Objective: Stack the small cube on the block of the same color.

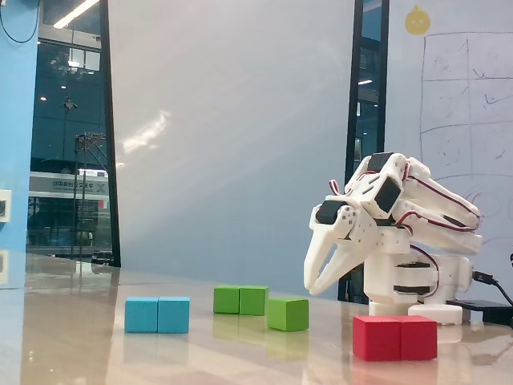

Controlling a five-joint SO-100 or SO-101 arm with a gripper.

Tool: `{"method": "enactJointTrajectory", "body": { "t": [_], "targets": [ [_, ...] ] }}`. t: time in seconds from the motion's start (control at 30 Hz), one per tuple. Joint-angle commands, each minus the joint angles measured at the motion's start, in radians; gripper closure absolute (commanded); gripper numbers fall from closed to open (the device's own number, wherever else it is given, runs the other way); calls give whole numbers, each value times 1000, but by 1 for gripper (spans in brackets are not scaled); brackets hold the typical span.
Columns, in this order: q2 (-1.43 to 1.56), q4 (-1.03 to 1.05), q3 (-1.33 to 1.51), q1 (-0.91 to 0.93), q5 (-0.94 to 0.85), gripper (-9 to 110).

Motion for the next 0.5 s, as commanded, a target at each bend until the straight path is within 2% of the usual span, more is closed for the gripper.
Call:
{"method": "enactJointTrajectory", "body": {
  "t": [0.0, 0.3, 0.47],
  "targets": [
    [29, 0, -12, -2, 8, 101],
    [21, 2, -31, -3, -2, 101],
    [-48, -9, -149, 3, -3, 101]
  ]
}}
